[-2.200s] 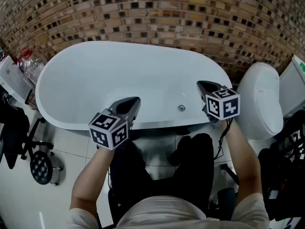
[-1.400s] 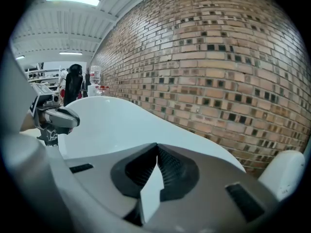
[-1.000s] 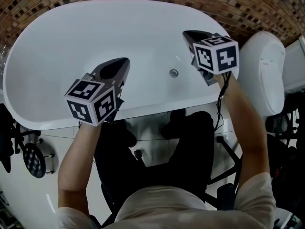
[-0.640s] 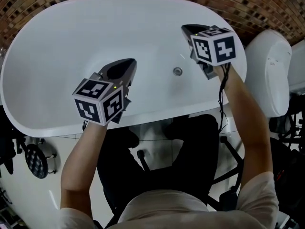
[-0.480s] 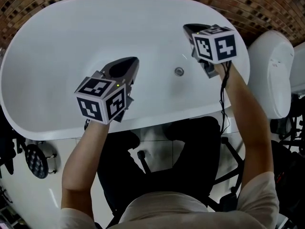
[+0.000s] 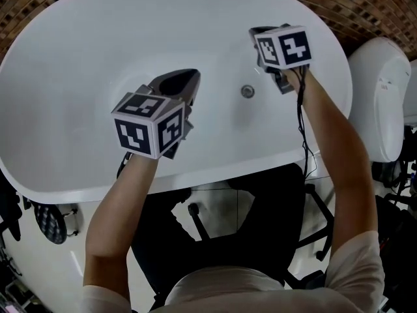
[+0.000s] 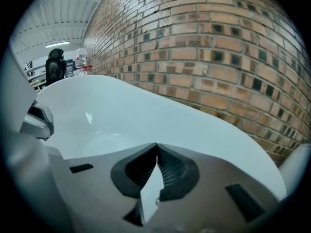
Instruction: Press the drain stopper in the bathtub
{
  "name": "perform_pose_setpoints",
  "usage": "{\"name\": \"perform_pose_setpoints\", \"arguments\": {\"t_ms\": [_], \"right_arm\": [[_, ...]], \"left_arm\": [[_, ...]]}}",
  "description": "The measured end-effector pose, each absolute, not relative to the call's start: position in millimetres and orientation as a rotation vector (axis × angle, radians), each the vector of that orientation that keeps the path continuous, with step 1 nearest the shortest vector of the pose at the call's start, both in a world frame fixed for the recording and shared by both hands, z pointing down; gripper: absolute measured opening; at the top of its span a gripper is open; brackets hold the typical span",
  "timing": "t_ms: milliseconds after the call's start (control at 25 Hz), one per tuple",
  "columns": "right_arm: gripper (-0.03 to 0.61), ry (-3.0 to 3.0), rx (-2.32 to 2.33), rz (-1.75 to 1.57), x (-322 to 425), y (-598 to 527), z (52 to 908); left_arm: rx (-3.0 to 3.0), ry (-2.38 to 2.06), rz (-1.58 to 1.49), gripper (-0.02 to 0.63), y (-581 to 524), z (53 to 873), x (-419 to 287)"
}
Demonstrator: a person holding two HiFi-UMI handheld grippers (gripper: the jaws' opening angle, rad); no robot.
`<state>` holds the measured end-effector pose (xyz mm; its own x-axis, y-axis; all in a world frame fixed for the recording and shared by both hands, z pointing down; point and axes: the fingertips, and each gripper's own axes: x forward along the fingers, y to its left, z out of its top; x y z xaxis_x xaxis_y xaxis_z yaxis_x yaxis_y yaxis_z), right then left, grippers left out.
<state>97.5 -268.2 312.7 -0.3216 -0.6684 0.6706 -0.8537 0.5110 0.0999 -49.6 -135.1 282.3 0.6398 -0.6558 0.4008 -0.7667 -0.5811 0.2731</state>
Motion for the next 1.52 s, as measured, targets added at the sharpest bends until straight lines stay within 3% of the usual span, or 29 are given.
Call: {"name": "perform_pose_setpoints", "arguments": {"t_ms": [520,1520], "right_arm": [[0.009,-1.948,1.151,0.445,107.7,-305.2,425.3],[0.009,-1.724,0.707,0.527,144.0,-271.3,649.6]], "left_arm": [[2.377,-1.045,0.524,0.006,-184.6,333.0,-13.3],[2.132,-0.892,0.655,0.006,-155.7,449.2,7.8]]}}
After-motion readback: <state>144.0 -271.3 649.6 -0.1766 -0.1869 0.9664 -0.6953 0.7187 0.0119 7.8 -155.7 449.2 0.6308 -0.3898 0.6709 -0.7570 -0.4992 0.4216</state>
